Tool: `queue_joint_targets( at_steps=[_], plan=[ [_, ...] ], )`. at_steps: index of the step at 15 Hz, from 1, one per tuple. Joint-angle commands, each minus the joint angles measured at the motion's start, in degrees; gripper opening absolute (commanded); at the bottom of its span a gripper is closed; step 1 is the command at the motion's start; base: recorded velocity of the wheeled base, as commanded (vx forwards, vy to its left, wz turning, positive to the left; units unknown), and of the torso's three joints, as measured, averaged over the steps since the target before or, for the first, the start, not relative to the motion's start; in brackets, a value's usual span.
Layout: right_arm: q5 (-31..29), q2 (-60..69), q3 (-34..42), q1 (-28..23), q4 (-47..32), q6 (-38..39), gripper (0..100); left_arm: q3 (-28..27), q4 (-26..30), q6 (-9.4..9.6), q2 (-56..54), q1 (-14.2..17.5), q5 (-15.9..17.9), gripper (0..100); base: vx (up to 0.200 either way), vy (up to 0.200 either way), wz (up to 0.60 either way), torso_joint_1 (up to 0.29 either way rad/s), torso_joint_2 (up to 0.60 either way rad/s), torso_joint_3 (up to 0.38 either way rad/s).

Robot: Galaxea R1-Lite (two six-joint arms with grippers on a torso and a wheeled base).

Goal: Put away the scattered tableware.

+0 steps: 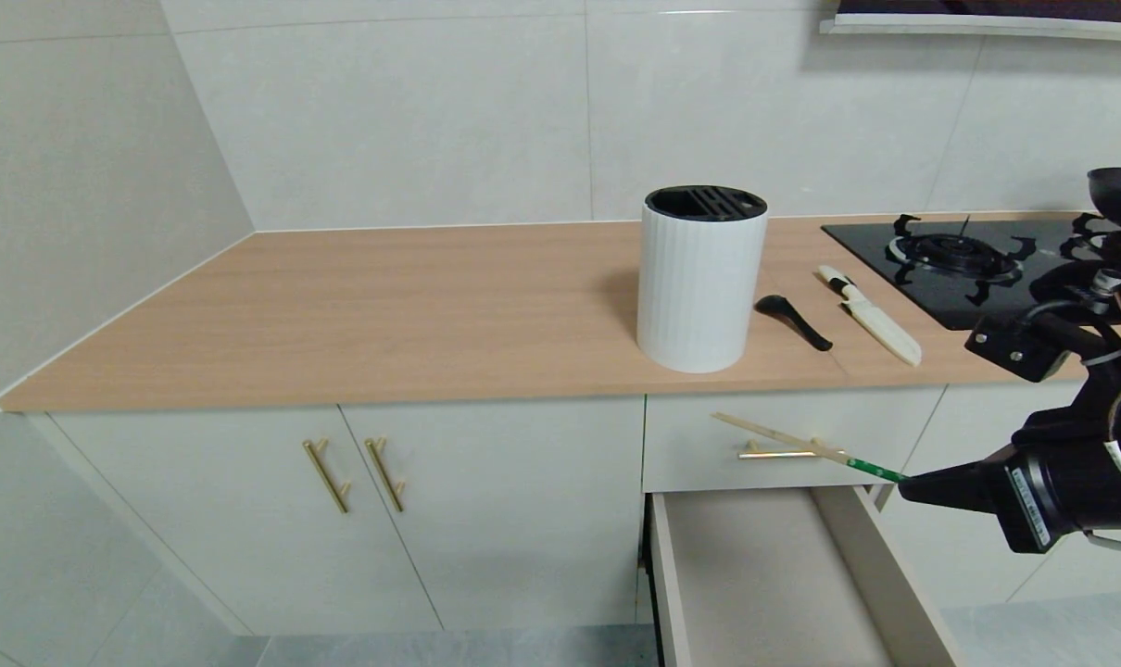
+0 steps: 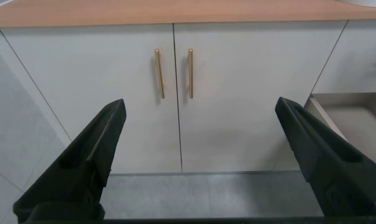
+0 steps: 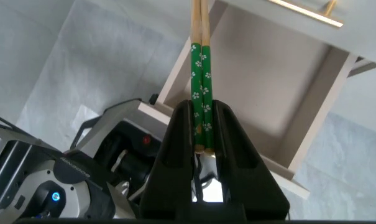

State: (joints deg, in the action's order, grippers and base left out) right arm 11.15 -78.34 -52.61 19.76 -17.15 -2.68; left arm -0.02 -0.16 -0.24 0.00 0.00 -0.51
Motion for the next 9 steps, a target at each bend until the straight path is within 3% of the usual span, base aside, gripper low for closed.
queue_joint_targets(
  at_steps=[1, 9],
  plan=[
    [-0.08, -1.47, 0.14, 0.54, 0.01, -0.04, 0, 0.02, -0.02, -0.02, 0.00, 0.00, -0.02, 100, 0.000, 0.000, 0.00, 0.000, 0.00, 0.000],
    [-0.34, -3.05, 0.41, 0.81, 0.19, -0.04, 0, 0.02, -0.02, -0.02, 0.00, 0.00, -0.02, 100, 0.000, 0.000, 0.00, 0.000, 0.00, 0.000]
  ],
)
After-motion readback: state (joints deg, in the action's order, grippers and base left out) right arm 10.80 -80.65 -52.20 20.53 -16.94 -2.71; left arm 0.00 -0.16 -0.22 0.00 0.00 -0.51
